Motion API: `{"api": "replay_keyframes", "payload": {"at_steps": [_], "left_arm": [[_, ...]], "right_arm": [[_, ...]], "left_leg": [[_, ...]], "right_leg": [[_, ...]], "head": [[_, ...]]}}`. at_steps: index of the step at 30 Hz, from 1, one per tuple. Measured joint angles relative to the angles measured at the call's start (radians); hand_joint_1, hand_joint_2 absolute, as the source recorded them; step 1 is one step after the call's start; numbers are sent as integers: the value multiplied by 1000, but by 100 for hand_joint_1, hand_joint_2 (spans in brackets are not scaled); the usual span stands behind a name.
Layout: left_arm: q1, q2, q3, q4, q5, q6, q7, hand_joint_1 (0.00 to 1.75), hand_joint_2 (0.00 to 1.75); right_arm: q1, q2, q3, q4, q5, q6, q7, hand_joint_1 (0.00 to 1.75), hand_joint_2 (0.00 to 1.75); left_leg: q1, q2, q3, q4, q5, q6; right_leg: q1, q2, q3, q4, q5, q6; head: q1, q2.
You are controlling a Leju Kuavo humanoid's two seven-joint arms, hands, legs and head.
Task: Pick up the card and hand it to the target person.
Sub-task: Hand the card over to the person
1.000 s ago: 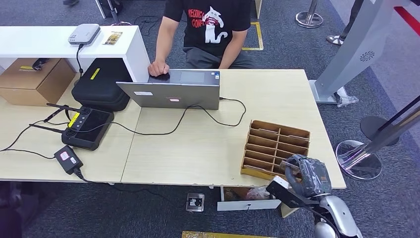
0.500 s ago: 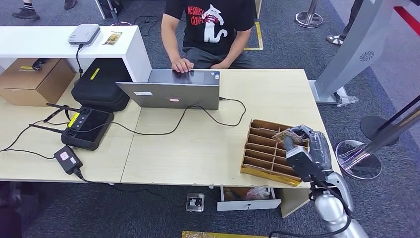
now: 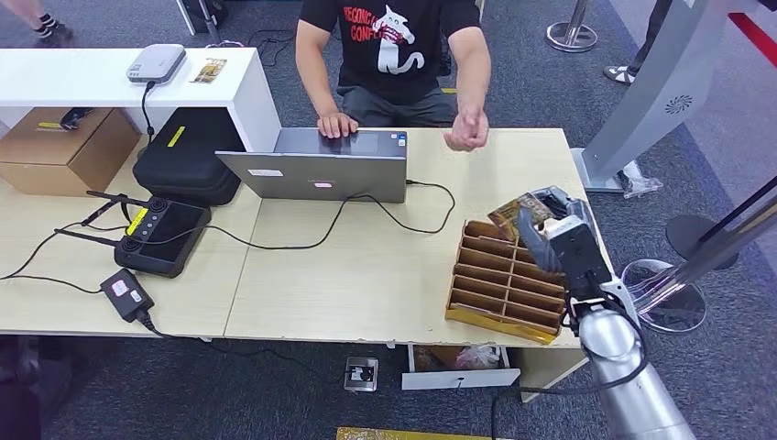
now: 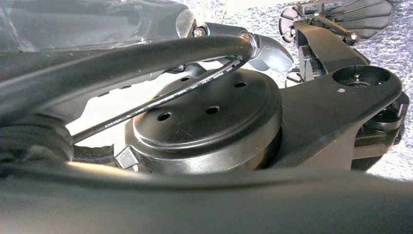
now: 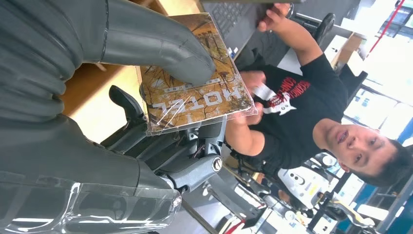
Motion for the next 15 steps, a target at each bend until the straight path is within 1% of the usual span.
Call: {"api": "replay_keyframes", "payload": {"at_steps": [1, 4, 6, 9, 13, 14, 15], "left_arm": [[-1, 0, -3, 0, 0, 0, 1, 0, 0], [-5, 0, -14, 0, 0, 0, 8, 0, 0], [-5, 0, -17, 0, 1, 0, 10, 0, 0], [-6, 0, -21, 0, 6, 0, 12, 0, 0], [-6, -3, -25, 0, 9, 0, 14, 0, 0], [-6, -4, -26, 0, 9, 0, 15, 0, 0], [-6, -4, -27, 0, 9, 0, 15, 0, 0]], "right_arm": [[-31, 5, 3, 27, 0, 2, 6, 151, 175], [-187, 35, 15, 173, 8, 7, 31, 145, 175], [-238, 47, 16, 227, 12, 7, 36, 142, 175], [-295, 61, 18, 290, 19, 6, 37, 124, 175], [-376, 79, 30, 389, 28, -8, 34, 6, 175], [-392, 82, 31, 410, 27, -10, 32, 0, 175], [-405, 86, 32, 428, 25, -12, 30, 0, 175]], "left_leg": [[0, 0, 0, 0, 0, 0], [0, -1, 0, 0, 1, 0], [0, -1, 0, 0, 1, 0], [0, -1, 0, 0, 1, 0], [0, -1, 0, 0, 1, 0], [0, -1, 0, 0, 1, 0], [0, -1, 0, 0, 1, 0]], "right_leg": [[0, 0, 0, 0, 0, 0], [0, -1, 0, 0, 0, 0], [0, -1, 0, 0, 0, 0], [0, -1, 0, 0, 0, 0], [0, -1, 0, 0, 0, 0], [0, -1, 0, 0, 0, 0], [0, -1, 0, 0, 0, 0]], "head": [[0, 0], [0, 0], [0, 0], [0, 0], [0, 0], [0, 0], [0, 0]]}}
